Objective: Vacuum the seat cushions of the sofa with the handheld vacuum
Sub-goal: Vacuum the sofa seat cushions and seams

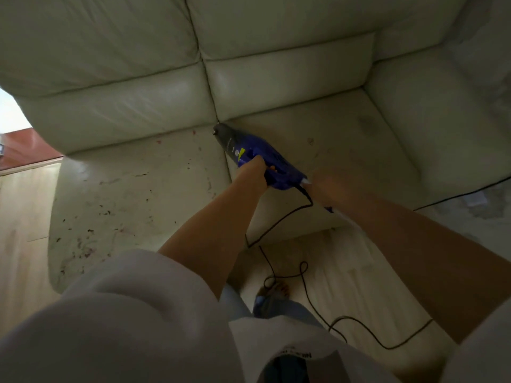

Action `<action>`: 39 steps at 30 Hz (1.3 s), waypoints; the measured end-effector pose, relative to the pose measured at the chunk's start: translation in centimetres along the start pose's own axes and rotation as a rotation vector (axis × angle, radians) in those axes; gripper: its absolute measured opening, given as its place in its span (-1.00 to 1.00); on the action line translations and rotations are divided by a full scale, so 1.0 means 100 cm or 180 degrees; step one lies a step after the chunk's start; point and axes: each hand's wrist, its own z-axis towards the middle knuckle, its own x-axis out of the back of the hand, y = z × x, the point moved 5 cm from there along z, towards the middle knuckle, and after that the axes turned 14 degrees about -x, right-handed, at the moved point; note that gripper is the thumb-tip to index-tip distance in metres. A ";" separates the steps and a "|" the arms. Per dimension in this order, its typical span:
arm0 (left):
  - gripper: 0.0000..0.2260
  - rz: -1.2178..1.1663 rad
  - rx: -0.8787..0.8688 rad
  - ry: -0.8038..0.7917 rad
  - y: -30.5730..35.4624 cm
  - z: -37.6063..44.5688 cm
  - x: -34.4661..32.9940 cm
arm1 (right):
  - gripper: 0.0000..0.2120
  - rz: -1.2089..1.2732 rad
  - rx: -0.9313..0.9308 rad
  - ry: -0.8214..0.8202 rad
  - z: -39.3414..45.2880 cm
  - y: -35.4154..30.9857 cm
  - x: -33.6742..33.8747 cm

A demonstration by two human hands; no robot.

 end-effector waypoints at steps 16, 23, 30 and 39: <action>-0.89 0.0684 -0.0607 -0.0381 0.013 0.043 0.056 | -0.49 0.0575 0.0135 -0.1388 -0.052 -0.047 -0.087; -0.34 0.0658 -0.0522 -0.0764 -0.004 0.088 0.082 | -0.51 0.1081 -0.0115 -0.1262 -0.075 -0.069 -0.122; -0.74 0.0274 -0.0248 -0.0810 0.003 0.049 0.130 | -0.53 0.1105 -0.0254 -0.1073 -0.094 -0.086 -0.167; -0.91 0.0521 -0.0269 -0.1001 -0.005 0.025 0.154 | -0.55 0.1291 -0.0468 -0.1120 -0.125 -0.083 -0.192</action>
